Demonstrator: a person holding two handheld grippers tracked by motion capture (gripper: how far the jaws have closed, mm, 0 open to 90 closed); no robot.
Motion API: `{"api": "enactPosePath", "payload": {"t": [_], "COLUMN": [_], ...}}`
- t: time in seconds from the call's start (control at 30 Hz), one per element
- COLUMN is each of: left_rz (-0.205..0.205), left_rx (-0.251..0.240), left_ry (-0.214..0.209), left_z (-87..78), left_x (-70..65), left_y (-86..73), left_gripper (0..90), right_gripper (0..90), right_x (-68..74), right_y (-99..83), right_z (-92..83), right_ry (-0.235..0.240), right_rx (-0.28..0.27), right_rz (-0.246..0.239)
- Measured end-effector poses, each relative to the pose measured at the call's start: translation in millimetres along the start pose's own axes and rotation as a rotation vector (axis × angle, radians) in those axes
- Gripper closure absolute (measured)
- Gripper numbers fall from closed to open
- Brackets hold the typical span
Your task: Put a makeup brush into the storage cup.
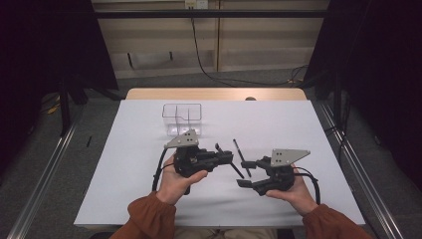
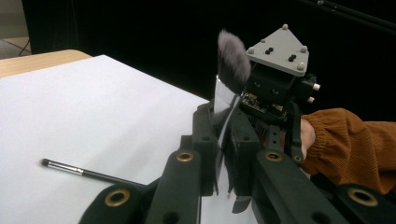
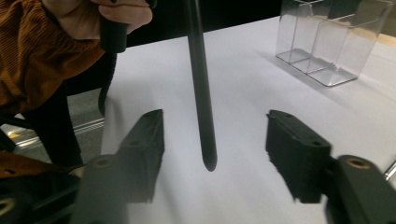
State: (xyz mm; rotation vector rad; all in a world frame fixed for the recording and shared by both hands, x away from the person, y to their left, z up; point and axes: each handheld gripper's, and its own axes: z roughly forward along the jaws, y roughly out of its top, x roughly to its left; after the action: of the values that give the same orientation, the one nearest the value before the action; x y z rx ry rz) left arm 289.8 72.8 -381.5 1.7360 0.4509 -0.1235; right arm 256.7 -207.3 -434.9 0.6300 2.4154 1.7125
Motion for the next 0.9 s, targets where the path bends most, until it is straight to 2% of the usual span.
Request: {"api": "enactPosePath", "payload": {"t": [0.07, 0.33, 0.4, 0.47, 0.73, 0.83, 0.9], "left_rz": [0.004, 0.006, 0.010, 0.015, 0.015, 0.016, 0.017], "left_rx": [0.001, 0.000, 0.003, 0.007, 0.017, 0.025, 0.026], "left_ry": [0.005, 0.018, 0.025, 0.037, 0.074, 0.091, 0.101], "left_z": [-0.6, -5.3, -7.8, -10.1, -21.9, -27.1, -31.0], "left_x": [0.4, 2.5, 3.2, 4.3, 9.0, 11.4, 12.9], "left_y": [0.2, 2.4, 3.5, 3.4, 3.3, 3.9, 4.7], "left_gripper": [84.0, 84.0, 84.0, 84.0, 84.0, 84.0, 84.0], "right_gripper": [28.8, 9.8, 9.2, 5.8, 3.3, 2.8, 3.4], "right_x": [-0.5, -3.5, -5.0, -5.7, -6.5, -6.9, -5.5], "right_y": [0.2, 2.2, 2.0, 2.1, 1.6, 1.0, 0.7], "right_z": [-0.5, -5.4, -6.8, -8.1, -13.8, -17.6, -19.5], "right_ry": [-0.001, -0.054, -0.041, -0.052, -0.102, -0.099, -0.136], "right_rx": [-0.006, -0.029, -0.037, -0.036, -0.048, -0.063, -0.060], "right_rz": [0.007, 0.032, 0.047, 0.048, 0.053, 0.058, 0.045]}}
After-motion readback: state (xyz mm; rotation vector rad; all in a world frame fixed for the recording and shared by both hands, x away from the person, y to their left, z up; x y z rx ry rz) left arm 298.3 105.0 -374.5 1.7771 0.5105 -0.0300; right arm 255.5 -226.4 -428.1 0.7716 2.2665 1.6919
